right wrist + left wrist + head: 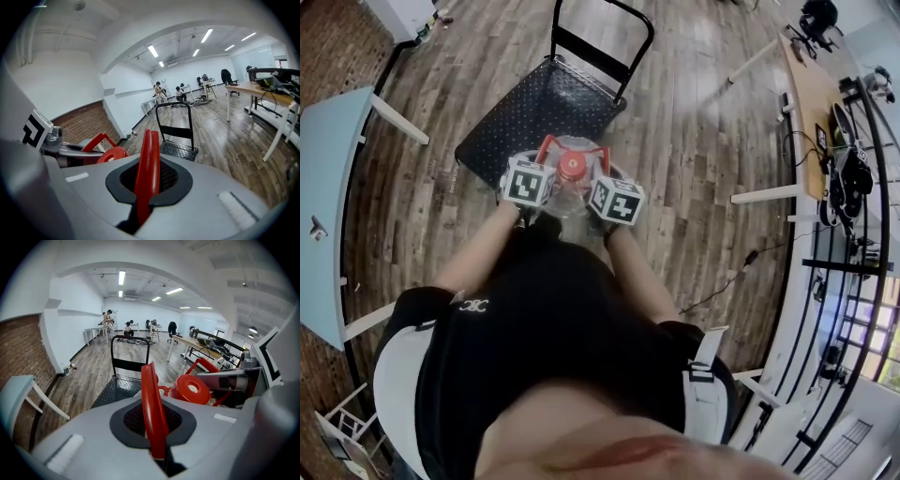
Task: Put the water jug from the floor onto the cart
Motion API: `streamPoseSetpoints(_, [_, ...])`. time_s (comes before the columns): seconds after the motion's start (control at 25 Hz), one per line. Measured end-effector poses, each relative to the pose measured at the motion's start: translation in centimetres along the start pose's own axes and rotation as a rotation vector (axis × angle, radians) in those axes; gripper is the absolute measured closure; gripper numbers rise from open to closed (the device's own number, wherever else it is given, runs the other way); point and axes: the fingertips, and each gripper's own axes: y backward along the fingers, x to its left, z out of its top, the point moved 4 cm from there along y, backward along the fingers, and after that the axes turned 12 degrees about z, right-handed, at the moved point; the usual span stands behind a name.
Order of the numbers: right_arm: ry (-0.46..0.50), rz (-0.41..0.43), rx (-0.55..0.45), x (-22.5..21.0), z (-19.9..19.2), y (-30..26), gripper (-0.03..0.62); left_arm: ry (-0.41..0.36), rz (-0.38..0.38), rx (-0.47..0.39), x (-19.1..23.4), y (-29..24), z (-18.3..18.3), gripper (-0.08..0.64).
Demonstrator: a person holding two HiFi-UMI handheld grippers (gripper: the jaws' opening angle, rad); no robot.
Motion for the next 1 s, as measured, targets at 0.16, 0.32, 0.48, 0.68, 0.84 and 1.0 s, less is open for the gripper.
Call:
streamPoseSetpoints(0.16, [0.013, 0.015, 0.030, -0.4, 0.8, -2.6, 0.569, 0.018, 0.013, 0.022, 1.3, -1.9, 0.6, 0.555])
streamPoseSetpoints(0.32, [0.025, 0.021, 0.069, -1.0, 2.1, -5.5, 0.569, 0.065, 0.002, 0.043, 2.8, -4.3, 1.7, 0.557])
streamPoseSetpoints(0.48, [0.015, 0.038, 0.131, -1.8, 3.3, -8.8, 0.569, 0.097, 0.012, 0.069, 4.6, -7.1, 2.7, 0.557])
streamPoseSetpoints(0.68, [0.022, 0.037, 0.211, -2.6, 4.7, -12.9, 0.568, 0.142, 0.010, 0.103, 7.0, -10.6, 3.6, 0.557])
streamPoseSetpoints(0.84, [0.029, 0.040, 0.260, -3.1, 5.6, -16.2, 0.566, 0.197, -0.014, 0.127, 8.9, -12.9, 4.5, 0.557])
streamPoseSetpoints(1.0, [0.034, 0.046, 0.320, -3.6, 5.7, -18.8, 0.566, 0.267, -0.048, 0.161, 10.2, -14.5, 4.6, 0.557])
